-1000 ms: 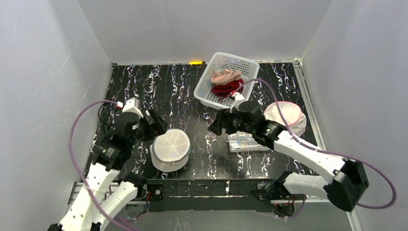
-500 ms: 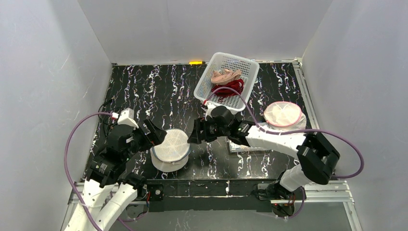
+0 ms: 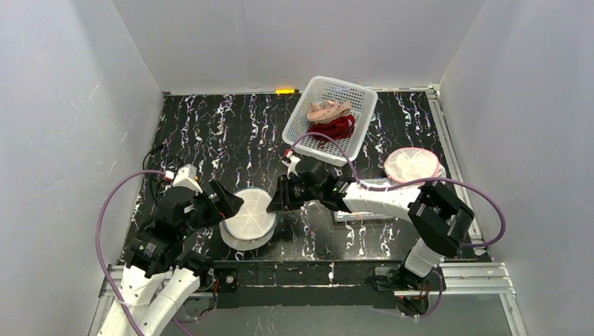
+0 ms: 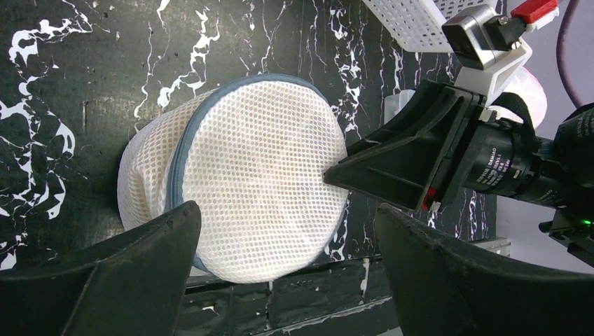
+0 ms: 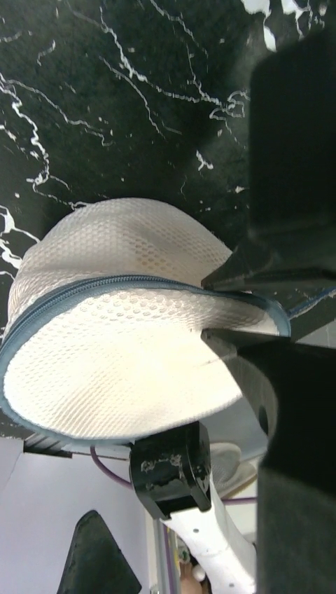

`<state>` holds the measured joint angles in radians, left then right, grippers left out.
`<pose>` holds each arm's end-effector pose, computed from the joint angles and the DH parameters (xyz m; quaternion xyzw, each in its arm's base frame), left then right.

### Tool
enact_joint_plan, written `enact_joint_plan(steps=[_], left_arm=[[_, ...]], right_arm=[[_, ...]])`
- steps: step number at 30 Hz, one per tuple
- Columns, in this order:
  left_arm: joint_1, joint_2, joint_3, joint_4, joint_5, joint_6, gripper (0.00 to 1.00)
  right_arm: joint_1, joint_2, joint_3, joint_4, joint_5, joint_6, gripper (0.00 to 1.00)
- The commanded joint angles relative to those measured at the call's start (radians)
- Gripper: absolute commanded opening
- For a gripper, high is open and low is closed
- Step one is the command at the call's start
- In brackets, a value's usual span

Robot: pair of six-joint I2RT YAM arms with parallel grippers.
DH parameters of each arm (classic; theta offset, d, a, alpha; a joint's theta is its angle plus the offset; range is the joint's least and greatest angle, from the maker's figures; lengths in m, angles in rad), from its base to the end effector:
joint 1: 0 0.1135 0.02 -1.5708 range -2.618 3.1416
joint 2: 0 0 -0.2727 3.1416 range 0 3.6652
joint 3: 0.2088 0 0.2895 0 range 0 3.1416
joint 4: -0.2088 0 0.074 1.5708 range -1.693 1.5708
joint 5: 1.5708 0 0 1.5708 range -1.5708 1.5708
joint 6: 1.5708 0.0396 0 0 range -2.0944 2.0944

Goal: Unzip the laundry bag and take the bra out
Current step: Move the laundry bag to the center of the board.

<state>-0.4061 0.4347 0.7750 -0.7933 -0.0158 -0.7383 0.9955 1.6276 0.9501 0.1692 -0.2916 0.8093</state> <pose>0.1121 -0.0475 0.3297 -0.1443 0.8355 -0.2815 0.4494 0.2035 0.3347 0.2005 -0.1526 0.8425 0.4710 0.2123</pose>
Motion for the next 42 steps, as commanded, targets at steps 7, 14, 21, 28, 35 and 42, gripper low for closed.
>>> enact_joint_plan(steps=[7, 14, 21, 28, 35, 42], left_arm=[[-0.001, 0.007, -0.016, -0.012, 0.049, 0.011, 0.91], [0.000, -0.001, -0.092, 0.085, 0.156, -0.009, 0.91], [-0.001, -0.046, -0.243, 0.250, 0.234, -0.104, 0.91], [-0.003, -0.005, -0.396, 0.507, 0.324, -0.220, 0.86], [-0.006, 0.107, -0.329, 0.595, 0.393, -0.112, 0.83], [-0.008, 0.264, -0.307, 0.644, 0.486, -0.093, 0.79]], right_arm=[[0.005, -0.099, -0.017, 0.022, 0.066, -0.019, 0.01], [-0.030, -0.308, -0.162, -0.018, 0.193, -0.006, 0.01], [-0.108, -0.555, -0.436, 0.102, 0.255, 0.119, 0.01], [-0.129, -0.606, -0.498, 0.139, 0.263, 0.171, 0.01], [-0.188, -0.554, -0.511, 0.242, 0.102, 0.267, 0.01], [-0.212, -0.559, -0.542, 0.316, 0.029, 0.330, 0.01]])
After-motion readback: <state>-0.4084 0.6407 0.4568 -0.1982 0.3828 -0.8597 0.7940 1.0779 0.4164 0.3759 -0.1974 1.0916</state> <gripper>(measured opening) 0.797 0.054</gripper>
